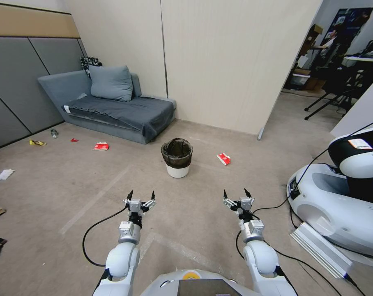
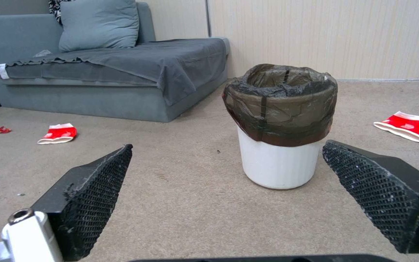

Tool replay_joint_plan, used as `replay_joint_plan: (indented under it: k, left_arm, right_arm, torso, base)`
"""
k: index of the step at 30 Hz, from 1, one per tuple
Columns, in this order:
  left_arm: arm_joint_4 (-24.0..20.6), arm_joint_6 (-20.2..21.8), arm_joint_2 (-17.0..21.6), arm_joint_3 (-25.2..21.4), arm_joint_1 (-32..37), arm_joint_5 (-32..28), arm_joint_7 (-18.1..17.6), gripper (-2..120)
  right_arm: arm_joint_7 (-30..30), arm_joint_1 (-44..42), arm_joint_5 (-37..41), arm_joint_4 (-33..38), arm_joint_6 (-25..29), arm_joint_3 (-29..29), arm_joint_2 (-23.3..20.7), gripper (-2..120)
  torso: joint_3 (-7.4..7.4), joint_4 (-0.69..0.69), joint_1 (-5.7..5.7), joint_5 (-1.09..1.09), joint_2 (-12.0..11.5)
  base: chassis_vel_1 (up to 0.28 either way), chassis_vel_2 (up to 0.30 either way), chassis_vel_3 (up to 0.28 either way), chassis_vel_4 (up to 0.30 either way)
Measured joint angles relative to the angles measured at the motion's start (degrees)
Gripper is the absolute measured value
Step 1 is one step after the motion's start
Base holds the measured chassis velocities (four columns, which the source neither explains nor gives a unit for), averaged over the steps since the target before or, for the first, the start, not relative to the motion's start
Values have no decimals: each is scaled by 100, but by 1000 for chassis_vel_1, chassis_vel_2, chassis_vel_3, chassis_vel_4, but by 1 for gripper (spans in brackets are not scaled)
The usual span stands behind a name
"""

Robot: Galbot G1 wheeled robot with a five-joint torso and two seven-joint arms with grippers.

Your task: Pick up the trash bin, then pick up the garbage from the floor and place it into the trash bin.

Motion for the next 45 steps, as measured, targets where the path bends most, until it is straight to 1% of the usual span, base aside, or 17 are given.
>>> replay_joint_plan:
  k: [21, 25, 28, 29, 30, 32, 33, 35, 36, 37, 38, 40, 42, 43, 45]
  left_arm:
    - [0, 0, 0, 0, 1, 0, 0, 100]
    - [-123, 73, 12, -58, 85, -4, -6, 100]
    - [-771, 529, 102, -403, 528, -65, -97, 100]
    - [-771, 529, 102, -403, 528, -65, -97, 100]
    - [-1000, 697, 134, -519, 688, -90, -130, 100]
    - [-1291, 904, 172, -671, 886, -122, -173, 100]
    - [-1291, 904, 172, -671, 886, -122, -173, 100]
    - [-1832, 1288, 245, -952, 1255, -177, -249, 100]
    - [-1953, 1368, 261, -1009, 1336, -190, -262, 100]
    - [-2199, 1546, 295, -1140, 1508, -215, -296, 100]
    - [-2199, 1546, 295, -1140, 1508, -215, -296, 100]
    - [-2560, 1773, 358, -1330, 1770, -243, -328, 100]
    - [-2610, 1788, 404, -1365, 1867, -244, -287, 100]
    - [-2616, 1790, 423, -1376, 1896, -244, -262, 100]
    - [-2616, 1790, 431, -1379, 1900, -244, -251, 100]
  right_arm:
    - [0, 0, 0, 0, 0, 0, 0, 100]
    - [5, -90, -5, 113, -23, 35, 32, 100]
    - [107, -621, -94, 797, -176, 287, 231, 100]
    - [107, -621, -94, 797, -176, 287, 231, 100]
    - [145, -812, -128, 1042, -231, 380, 303, 100]
    - [192, -1066, -173, 1372, -306, 498, 399, 100]
    - [192, -1066, -173, 1372, -306, 498, 399, 100]
    - [277, -1492, -247, 1923, -432, 700, 562, 100]
    - [292, -1562, -260, 2013, -449, 735, 590, 100]
    - [310, -1640, -274, 2119, -474, 773, 617, 100]
    - [310, -1640, -274, 2119, -474, 773, 617, 100]
    - [317, -1669, -280, 2153, -487, 785, 632, 100]
    - [318, -1669, -281, 2154, -487, 785, 631, 100]
    - [318, -1670, -281, 2154, -488, 786, 631, 100]
    - [318, -1669, -275, 2157, -503, 786, 631, 100]
  torso:
    - [0, 0, 0, 0, 0]
    - [0, 0, 0, 0, 0]
    - [-1, 0, 0, 0, 0]
    - [-1, 0, 0, 0, 0]
    - [-1, 0, 0, -1, 0]
    - [0, 0, 0, 0, 0]
    - [0, 0, 0, 0, 0]
    - [-1, -1, 0, -2, 1]
    - [-1, -2, 0, -2, 0]
    - [-1, -1, -1, -2, 0]
    - [-1, -1, -1, -2, 0]
    - [-1, 3, -1, 2, 0]
    - [-1, 3, -1, 3, 0]
    - [-1, 2, -1, -3, 0]
    - [-1, 0, -1, -2, 0]
  base:
    - [0, 0, 0, 0]
    - [0, 0, 0, 0]
    - [0, 0, 0, 0]
    - [0, 0, 0, 0]
    - [0, 0, 0, 0]
    - [0, 0, 0, 0]
    - [0, 0, 0, 0]
    - [0, 0, 0, 0]
    - [0, 0, 0, 0]
    - [0, 0, 0, 0]
    - [0, 0, 0, 0]
    - [0, 0, 0, 0]
    - [0, 0, 0, 0]
    - [0, 0, 0, 0]
    - [0, 0, 0, 0]
